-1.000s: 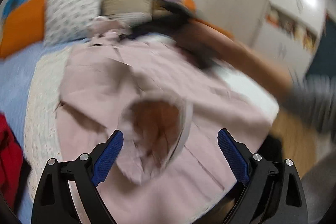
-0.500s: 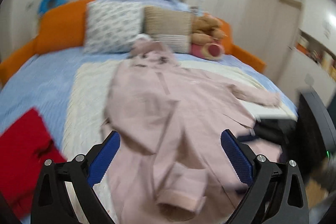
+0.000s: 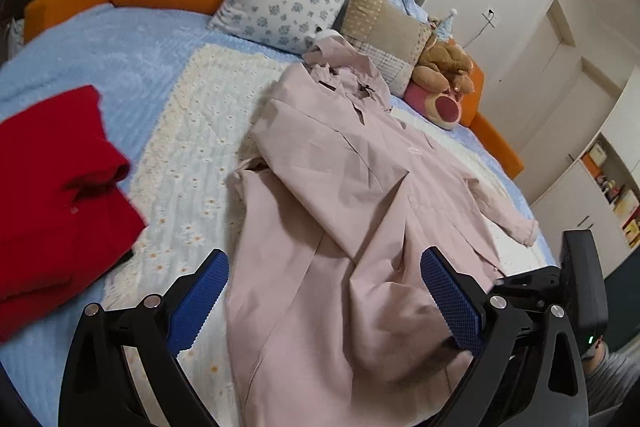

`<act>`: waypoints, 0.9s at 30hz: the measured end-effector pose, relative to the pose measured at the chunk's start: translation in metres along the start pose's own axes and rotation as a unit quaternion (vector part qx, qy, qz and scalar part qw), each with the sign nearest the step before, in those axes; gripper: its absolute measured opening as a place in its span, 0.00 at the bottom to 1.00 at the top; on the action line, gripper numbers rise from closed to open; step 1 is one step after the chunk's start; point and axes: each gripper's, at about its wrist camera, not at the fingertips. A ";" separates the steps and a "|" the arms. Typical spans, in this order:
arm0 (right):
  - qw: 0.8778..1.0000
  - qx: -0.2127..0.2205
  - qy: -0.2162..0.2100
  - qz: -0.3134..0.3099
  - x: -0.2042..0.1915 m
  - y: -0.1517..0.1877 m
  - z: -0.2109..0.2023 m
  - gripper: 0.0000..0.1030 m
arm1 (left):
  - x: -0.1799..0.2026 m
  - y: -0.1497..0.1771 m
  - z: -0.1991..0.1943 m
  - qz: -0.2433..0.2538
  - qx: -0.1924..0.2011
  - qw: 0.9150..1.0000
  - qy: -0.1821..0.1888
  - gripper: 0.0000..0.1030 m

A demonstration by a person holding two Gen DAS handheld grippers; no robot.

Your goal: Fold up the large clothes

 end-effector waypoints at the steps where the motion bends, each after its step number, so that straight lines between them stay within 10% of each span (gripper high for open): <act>1: 0.999 0.008 0.002 0.035 0.017 0.009 -0.007 0.11 | -0.002 -0.004 0.010 -0.004 -0.004 1.000 0.011 0.95; 6: 0.982 0.058 -0.038 0.178 0.081 0.048 -0.043 0.09 | -0.006 -0.033 0.075 -0.036 -0.032 0.997 0.056 0.95; 13: 0.915 0.156 -0.196 0.316 0.151 0.076 -0.100 0.10 | -0.036 -0.055 0.173 -0.175 -0.085 0.976 0.094 0.95; 18: 0.858 0.220 -0.307 0.347 0.179 0.085 -0.141 0.10 | -0.039 -0.079 0.198 -0.186 -0.058 0.976 0.095 0.94; 20: 0.849 0.228 -0.315 0.359 0.181 0.091 -0.141 0.10 | -0.044 -0.089 0.199 -0.200 -0.032 0.974 0.099 0.75; 22: 0.848 0.230 -0.299 0.371 0.177 0.103 -0.133 0.10 | -0.049 -0.099 0.194 -0.198 -0.025 0.977 0.079 0.27; 27: 0.859 0.171 -0.255 0.410 0.146 0.144 -0.081 0.10 | -0.065 -0.103 0.186 -0.163 -0.039 0.986 0.022 0.17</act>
Point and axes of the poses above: each gripper's, at about its wrist camera, not at the fingertips, and z roughly the way its jaws point, x to its right, y to its underside, and after that the axes turned 11 degrees about z, right-handed
